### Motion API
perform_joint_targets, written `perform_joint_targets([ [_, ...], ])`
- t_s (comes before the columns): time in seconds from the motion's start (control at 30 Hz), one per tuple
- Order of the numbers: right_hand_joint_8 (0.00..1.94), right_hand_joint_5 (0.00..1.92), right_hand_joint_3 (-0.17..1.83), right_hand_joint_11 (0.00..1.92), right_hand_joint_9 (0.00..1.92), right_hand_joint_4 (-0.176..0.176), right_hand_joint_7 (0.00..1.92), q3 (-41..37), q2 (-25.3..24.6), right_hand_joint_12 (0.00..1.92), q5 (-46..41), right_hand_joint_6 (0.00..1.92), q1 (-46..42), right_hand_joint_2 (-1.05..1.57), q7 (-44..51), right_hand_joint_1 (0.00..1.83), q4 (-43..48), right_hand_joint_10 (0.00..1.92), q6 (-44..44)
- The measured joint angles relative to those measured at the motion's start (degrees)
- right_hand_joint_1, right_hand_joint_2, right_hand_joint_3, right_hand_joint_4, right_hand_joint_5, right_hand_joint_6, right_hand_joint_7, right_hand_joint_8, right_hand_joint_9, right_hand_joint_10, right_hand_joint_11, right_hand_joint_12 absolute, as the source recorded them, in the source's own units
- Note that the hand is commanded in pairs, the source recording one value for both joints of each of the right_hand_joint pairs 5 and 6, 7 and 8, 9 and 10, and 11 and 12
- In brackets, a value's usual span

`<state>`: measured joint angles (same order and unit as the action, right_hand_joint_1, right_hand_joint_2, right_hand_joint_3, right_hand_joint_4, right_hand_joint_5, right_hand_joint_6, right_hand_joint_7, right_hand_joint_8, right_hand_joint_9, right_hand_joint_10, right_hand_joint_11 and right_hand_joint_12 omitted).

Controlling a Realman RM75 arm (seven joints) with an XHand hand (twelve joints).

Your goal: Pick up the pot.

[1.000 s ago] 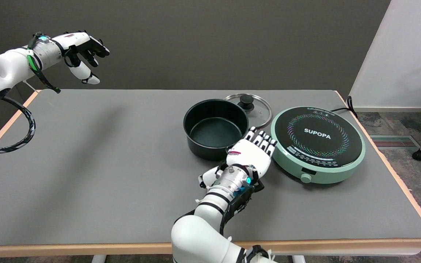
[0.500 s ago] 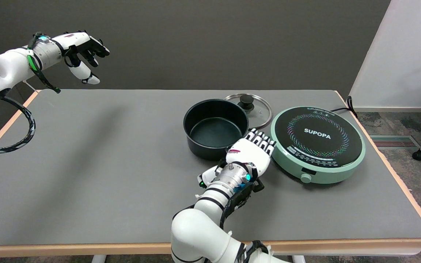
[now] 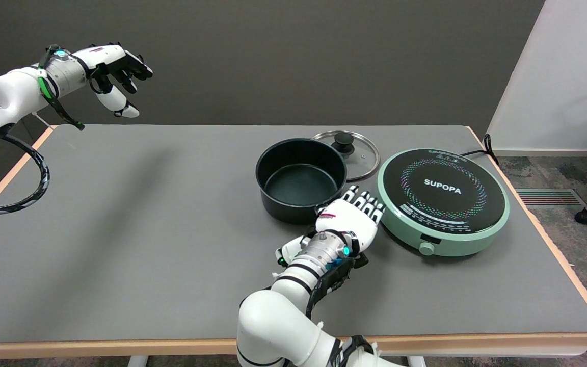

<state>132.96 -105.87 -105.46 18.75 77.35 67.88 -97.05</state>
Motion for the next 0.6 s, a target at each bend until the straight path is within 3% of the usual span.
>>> perform_joint_targets([
  [0.27, 0.38, 0.38, 1.22, 0.38, 0.38, 0.176, 0.38, 0.10, -0.03, 0.38, -0.44, 0.38, 0.13, -0.47, 0.28, 1.13, 0.40, 0.38, -0.34],
  [0.6, 0.43, 0.43, 1.18, 0.43, 0.43, 0.176, 0.43, 0.14, -0.03, 0.43, -0.52, 0.43, 0.32, -0.42, 0.52, 1.14, 0.64, 0.43, -0.33],
])
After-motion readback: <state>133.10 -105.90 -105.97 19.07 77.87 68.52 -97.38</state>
